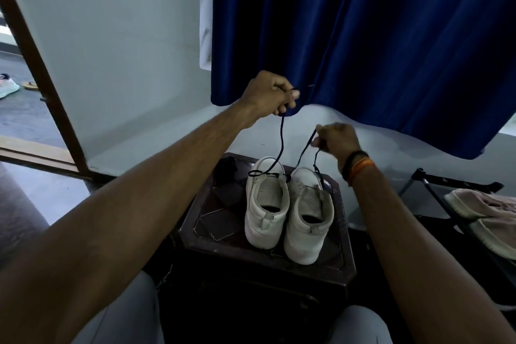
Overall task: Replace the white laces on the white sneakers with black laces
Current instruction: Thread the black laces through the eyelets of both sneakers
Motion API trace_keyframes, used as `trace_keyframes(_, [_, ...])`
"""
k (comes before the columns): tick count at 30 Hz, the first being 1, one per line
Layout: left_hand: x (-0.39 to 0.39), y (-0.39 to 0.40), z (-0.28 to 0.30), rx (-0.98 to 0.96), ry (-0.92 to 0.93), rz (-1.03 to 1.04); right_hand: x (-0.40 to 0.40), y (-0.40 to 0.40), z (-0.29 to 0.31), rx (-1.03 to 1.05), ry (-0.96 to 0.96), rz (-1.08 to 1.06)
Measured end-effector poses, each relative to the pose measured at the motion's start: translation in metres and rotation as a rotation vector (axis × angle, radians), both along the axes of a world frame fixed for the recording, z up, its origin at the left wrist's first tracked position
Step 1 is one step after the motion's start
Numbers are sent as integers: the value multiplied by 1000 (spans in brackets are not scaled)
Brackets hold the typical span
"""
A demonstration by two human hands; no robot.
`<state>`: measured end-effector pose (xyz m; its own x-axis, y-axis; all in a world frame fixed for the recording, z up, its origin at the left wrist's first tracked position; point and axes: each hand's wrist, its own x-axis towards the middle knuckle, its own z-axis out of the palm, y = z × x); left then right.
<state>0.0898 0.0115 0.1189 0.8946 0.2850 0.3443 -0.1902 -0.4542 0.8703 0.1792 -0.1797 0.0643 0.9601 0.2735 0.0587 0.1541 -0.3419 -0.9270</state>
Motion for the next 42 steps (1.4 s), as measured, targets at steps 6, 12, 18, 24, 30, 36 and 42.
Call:
trace_keyframes(6, [-1,-9,11,38,13,-52,-34,14,72,325,2,132])
trace_keyframes(12, [-12,-28,24,-256,143,-280,-47,16,86,261,-85,263])
trace_keyframes(18, [-19,-19,29,-212,134,-230,-43,5,84,212,-110,294])
trace_keyframes(24, [-23,3,29,-192,125,-52,-34,-13,59,-1,-107,335])
trace_keyframes(30, [-23,19,35,-257,24,92,-21,-26,32,-137,-83,283])
trace_keyframes(36, [-20,22,29,-213,83,104,-15,-29,16,44,7,160])
trace_keyframes(42, [-16,8,34,37,72,61,-31,0,11,-62,-102,39])
